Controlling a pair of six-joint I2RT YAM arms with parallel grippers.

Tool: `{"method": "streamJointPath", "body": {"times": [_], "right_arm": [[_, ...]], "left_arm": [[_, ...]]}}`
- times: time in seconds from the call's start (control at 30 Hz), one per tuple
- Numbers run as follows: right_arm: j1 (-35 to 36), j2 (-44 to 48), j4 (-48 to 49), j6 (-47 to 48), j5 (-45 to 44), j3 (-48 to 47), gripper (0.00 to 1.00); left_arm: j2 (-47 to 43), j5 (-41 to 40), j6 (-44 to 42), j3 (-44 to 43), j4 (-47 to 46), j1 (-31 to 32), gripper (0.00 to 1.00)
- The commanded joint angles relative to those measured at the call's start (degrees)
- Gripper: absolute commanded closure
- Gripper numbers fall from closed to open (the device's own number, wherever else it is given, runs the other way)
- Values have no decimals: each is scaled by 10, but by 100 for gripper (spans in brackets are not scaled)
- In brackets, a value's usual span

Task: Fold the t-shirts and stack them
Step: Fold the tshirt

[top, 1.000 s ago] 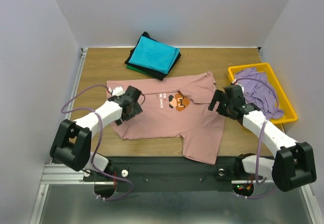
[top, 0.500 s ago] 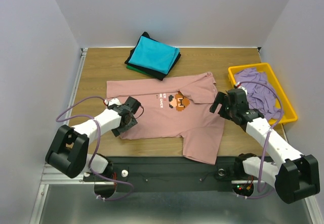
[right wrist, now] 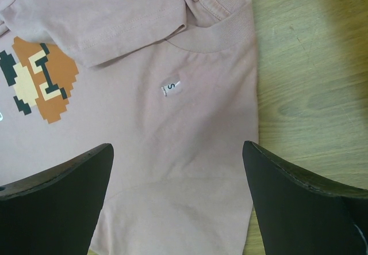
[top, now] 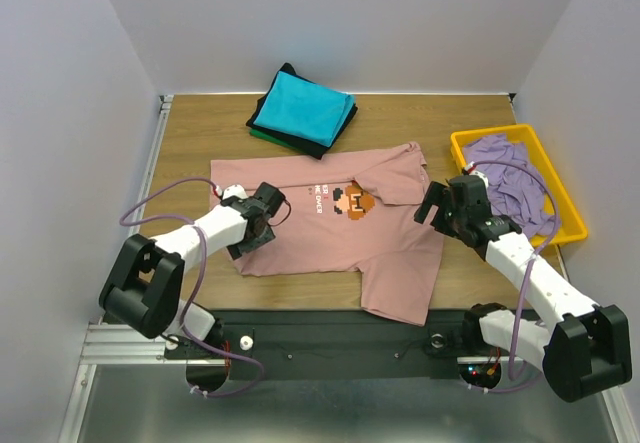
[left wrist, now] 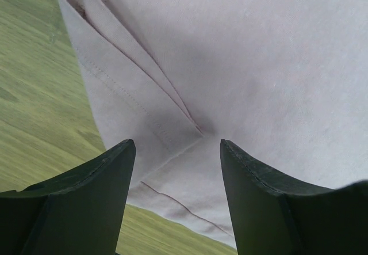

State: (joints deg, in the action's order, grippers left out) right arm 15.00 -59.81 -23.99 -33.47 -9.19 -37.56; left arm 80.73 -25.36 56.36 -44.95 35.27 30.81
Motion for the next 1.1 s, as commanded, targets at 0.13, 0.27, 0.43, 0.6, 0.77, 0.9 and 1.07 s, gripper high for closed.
{"method": "streamJointPath", "body": {"times": [0.13, 0.27, 0.43, 0.6, 0.77, 0.9, 1.07], "right_arm": [[-2, -11, 13, 2, -16, -1, 0], [-2, -11, 13, 1, -16, -1, 0], [-3, -11, 13, 1, -14, -1, 0], [-2, -19, 13, 4, -14, -1, 0], [-2, -36, 13, 6, -12, -3, 0], [-2, -37, 13, 7, -11, -4, 0], [-2, -35, 13, 10, -9, -3, 0]], "left_arm": [[47, -31, -10, -11, 31, 11, 40], [65, -38, 1, -17, 33, 14, 55], [58, -49, 16, -22, 57, 19, 66], [25, -53, 29, -16, 80, 21, 66], [-14, -56, 38, -5, 85, 20, 78], [-13, -57, 35, -5, 79, 20, 94], [0, -57, 43, -5, 76, 21, 100]]}}
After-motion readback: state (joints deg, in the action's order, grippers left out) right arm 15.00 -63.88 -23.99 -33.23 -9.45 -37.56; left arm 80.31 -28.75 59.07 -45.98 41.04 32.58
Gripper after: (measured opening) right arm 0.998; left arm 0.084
